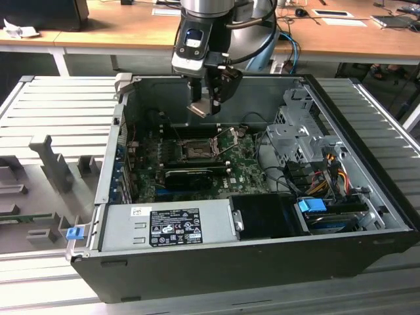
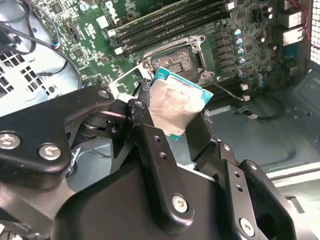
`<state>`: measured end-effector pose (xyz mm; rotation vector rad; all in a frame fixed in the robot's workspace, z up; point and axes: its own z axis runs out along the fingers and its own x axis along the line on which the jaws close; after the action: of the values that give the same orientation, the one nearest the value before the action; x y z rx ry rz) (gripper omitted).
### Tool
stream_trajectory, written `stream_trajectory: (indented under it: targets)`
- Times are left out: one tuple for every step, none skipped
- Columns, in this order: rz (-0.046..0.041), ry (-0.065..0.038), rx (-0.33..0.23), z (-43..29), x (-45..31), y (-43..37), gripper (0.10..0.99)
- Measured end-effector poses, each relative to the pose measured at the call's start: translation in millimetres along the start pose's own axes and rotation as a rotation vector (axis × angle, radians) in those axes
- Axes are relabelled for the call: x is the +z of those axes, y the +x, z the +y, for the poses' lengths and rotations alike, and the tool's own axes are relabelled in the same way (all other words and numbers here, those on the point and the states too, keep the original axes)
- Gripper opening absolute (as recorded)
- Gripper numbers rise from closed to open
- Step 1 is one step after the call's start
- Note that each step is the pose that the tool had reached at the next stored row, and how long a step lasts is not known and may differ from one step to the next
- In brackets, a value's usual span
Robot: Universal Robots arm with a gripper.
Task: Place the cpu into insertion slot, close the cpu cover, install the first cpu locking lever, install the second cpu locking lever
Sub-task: 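Place the cpu into insertion slot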
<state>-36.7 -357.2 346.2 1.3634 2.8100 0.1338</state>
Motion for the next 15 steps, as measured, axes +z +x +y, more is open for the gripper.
stream_trajectory:
  targets:
    - [-0.0012,0.000,0.014,0.0,0.3,0.0,0.525]
    - [-0.0029,-0.001,0.037,-0.1,0.8,0.0,0.525]
    - [-0.0038,-0.001,0.048,-0.1,1.0,0.0,0.525]
    - [-0.0047,-0.001,0.059,-0.1,1.2,0.0,0.525]
    - [-0.0059,-0.001,0.073,-0.1,1.5,-0.1,0.525]
    - [-0.0070,-0.002,0.085,-0.2,1.8,-0.1,0.525]
    - [-0.0080,-0.002,0.098,-0.2,2.1,-0.1,0.525]
    - [-0.0090,-0.002,0.110,-0.2,2.4,-0.1,0.525]
    - [-0.0096,-0.003,0.117,-0.2,2.6,-0.1,0.525]
    - [-0.0106,-0.003,0.130,-0.3,2.9,-0.1,0.525]
    - [-0.0112,-0.003,0.137,-0.3,3.1,-0.1,0.525]
    - [-0.0119,-0.003,0.145,-0.3,3.6,-0.1,0.525]
    - [-0.0124,-0.003,0.150,-0.4,3.8,-0.1,0.525]
    - [-0.0139,-0.004,0.168,-0.5,4.5,0.0,0.525]
    - [-0.0161,-0.004,0.195,-0.6,5.5,-0.1,0.525]
